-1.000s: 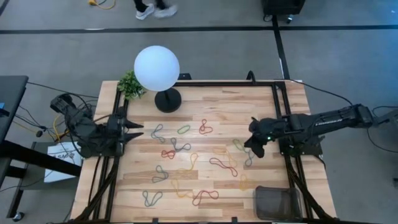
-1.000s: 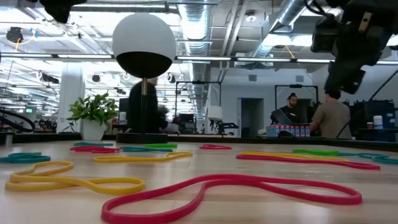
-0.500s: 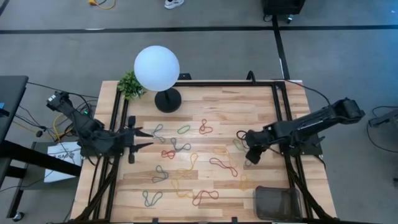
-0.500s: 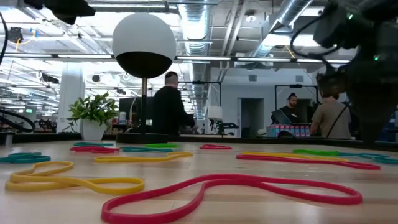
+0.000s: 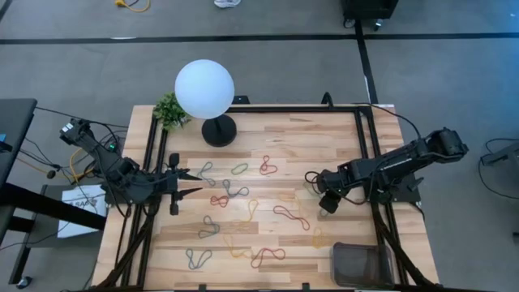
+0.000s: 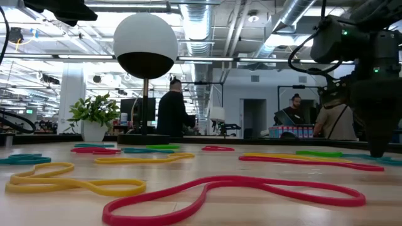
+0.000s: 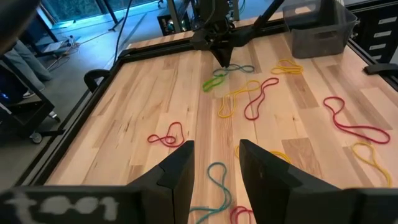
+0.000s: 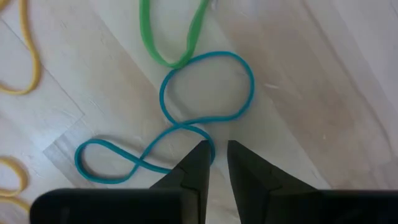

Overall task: Pick and place items into bin
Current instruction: Put the blue rubber band into the black bin

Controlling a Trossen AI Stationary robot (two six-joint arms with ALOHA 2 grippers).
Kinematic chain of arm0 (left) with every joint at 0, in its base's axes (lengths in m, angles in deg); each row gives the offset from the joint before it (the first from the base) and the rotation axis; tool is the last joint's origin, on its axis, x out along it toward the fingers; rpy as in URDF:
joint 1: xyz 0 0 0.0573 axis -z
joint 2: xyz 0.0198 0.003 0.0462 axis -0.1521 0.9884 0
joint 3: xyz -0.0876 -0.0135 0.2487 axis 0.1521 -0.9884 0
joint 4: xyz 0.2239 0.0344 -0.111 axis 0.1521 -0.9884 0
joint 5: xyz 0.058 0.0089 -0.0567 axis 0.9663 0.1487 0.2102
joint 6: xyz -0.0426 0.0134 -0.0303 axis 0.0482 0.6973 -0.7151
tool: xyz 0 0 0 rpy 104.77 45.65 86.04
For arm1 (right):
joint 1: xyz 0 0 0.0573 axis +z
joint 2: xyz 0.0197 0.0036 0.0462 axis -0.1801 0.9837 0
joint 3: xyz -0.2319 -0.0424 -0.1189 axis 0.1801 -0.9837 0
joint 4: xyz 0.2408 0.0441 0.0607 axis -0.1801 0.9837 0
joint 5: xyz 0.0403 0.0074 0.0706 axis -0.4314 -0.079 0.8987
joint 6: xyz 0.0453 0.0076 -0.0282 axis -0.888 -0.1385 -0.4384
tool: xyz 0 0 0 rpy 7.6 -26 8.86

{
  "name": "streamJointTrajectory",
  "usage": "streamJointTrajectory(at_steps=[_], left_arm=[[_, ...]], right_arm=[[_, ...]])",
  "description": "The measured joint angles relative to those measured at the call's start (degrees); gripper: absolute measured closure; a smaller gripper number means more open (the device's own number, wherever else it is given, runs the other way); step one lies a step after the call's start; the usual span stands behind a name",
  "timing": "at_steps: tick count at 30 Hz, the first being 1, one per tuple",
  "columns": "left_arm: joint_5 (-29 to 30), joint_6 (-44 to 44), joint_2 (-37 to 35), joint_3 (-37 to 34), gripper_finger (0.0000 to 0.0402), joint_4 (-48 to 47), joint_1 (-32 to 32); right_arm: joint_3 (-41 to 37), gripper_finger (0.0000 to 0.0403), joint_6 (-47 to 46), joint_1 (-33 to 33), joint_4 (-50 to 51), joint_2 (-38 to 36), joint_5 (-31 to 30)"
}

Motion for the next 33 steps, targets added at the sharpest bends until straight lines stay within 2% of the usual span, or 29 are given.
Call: streamJointTrajectory(at_steps=[7,16,19,22,24,28,33], left_arm=[[0.00,-0.02,0.00,0.00,0.0283,-0.02,0.02],[-0.02,-1.40,0.00,0.00,0.0283,-0.18,0.02],[-0.04,-1.42,0.00,-0.02,0.0283,-0.66,0.02],[-0.06,-1.49,0.00,-0.02,0.0283,-0.66,0.02],[-0.07,-1.48,0.00,-0.02,0.0283,-0.66,0.02],[-0.09,-1.47,-0.02,-0.02,0.0283,-0.66,0.02],[-0.18,-1.46,0.00,-0.04,0.0283,-0.74,0.02]], right_arm=[[-0.43,0.0349,-3.16,0.03,-0.93,-2.62,0.05],[-0.65,0.0350,-1.46,1.97,-1.82,-0.89,-0.58],[-0.56,0.0363,-1.34,2.75,-1.63,-0.05,-1.02],[-0.51,0.0393,-1.08,3.73,-1.79,0.07,-1.36],[-0.04,0.0396,-0.02,4.55,-1.78,-0.52,-1.49],[4.34,0.0400,0.67,5.80,0.32,-1.43,2.95],[14.69,0.0401,-0.38,8.27,7.63,-1.89,8.26]])
